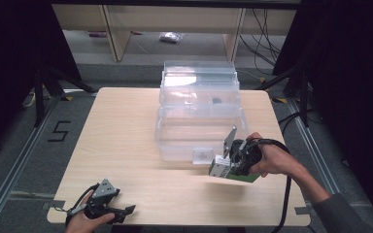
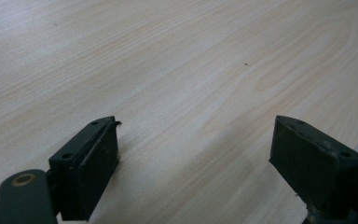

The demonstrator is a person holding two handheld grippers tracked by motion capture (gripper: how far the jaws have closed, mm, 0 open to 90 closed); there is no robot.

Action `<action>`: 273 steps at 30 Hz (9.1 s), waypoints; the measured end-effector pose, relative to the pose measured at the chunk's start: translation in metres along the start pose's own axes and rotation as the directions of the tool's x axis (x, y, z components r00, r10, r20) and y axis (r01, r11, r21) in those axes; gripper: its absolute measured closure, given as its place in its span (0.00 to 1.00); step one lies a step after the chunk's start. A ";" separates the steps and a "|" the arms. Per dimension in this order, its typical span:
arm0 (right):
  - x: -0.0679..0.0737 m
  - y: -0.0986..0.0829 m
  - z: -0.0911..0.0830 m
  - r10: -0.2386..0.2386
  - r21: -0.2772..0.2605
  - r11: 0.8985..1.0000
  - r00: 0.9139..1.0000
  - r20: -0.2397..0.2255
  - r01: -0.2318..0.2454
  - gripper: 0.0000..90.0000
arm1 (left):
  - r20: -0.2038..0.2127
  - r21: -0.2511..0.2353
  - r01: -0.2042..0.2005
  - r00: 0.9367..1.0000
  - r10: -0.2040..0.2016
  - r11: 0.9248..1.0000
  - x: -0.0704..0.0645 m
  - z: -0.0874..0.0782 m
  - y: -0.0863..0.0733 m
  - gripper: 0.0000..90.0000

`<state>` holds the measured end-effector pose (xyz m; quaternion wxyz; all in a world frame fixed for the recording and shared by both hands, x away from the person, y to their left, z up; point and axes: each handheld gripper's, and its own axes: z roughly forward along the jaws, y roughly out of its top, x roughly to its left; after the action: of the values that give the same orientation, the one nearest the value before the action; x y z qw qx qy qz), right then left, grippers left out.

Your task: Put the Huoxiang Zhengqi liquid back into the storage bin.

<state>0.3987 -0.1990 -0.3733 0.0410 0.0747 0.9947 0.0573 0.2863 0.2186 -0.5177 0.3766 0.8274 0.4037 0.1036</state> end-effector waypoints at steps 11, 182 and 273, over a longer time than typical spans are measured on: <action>-0.006 0.024 -0.024 -0.037 -0.020 0.999 0.999 0.006 0.037 0.72 | 0.003 -0.004 0.003 1.000 -0.003 1.000 -0.001 0.000 0.000 0.17; -0.096 -0.004 -0.010 0.328 -0.359 0.884 0.945 0.015 -0.301 0.36 | 0.017 0.004 0.005 1.000 -0.005 1.000 -0.001 -0.001 0.000 0.17; -0.013 -0.037 0.006 0.433 -0.624 0.695 0.901 -0.034 -0.358 0.18 | 0.016 -0.009 0.015 1.000 -0.014 1.000 -0.002 0.000 0.000 0.17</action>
<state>0.4068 -0.2371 -0.3826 0.1072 0.2725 0.8769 0.3812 0.2853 0.2172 -0.5180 0.3843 0.8234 0.4062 0.0962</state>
